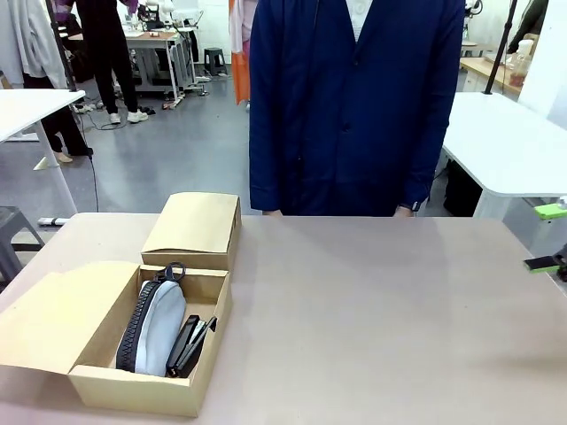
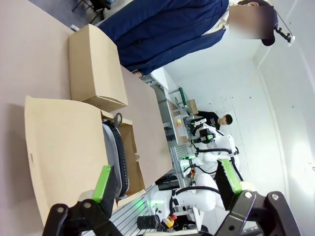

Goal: Place items inside the box.
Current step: Pick up a Pencil pouch or Stapler and place it inside the Mailer Box closest to the robot, then close the lid of the Mailer Box closest to the robot.

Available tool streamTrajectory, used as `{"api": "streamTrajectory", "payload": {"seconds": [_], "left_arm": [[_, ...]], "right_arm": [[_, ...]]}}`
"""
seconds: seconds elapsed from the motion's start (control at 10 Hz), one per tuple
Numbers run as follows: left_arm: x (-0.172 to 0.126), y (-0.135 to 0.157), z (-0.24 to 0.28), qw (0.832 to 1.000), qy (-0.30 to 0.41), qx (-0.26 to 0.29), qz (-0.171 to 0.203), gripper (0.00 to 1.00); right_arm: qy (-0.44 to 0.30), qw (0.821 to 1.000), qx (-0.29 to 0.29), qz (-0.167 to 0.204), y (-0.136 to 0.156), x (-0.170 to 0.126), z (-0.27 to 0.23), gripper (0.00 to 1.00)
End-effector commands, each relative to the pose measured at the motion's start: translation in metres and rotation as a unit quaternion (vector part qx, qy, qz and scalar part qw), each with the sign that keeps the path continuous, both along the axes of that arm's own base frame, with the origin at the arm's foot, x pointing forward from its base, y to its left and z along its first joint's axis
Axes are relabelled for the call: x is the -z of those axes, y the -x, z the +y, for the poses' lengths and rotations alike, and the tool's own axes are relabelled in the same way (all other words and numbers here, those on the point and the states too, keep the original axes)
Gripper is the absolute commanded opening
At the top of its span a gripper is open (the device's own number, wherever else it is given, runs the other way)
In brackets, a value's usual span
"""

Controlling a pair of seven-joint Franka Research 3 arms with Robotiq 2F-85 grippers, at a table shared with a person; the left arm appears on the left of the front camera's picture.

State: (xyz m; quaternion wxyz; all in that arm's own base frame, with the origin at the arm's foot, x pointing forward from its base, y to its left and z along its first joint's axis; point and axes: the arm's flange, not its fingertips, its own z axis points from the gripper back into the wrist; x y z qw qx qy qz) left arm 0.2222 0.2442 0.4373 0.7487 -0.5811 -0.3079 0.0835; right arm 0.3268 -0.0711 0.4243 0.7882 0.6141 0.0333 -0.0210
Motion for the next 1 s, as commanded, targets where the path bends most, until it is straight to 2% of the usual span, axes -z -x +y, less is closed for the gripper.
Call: {"api": "streamTrajectory", "payload": {"seconds": [0.0,0.8,0.9], "left_arm": [[-0.0022,-0.0008,-0.0007,1.0,0.004,0.0,-0.014,1.0],[-0.0022,-0.0008,-0.0007,1.0,0.004,0.0,-0.014,1.0],[-0.0002,0.0001,0.0,1.0,0.0,0.0,0.0,1.0]], "right_arm": [[-0.018,1.0,0.007,-0.016,0.0035,0.0008,-0.0138,1.0],[-0.018,1.0,0.007,-0.016,0.0035,0.0008,-0.0138,1.0],[-0.018,1.0,0.007,-0.016,0.0035,0.0008,-0.0138,1.0]]}}
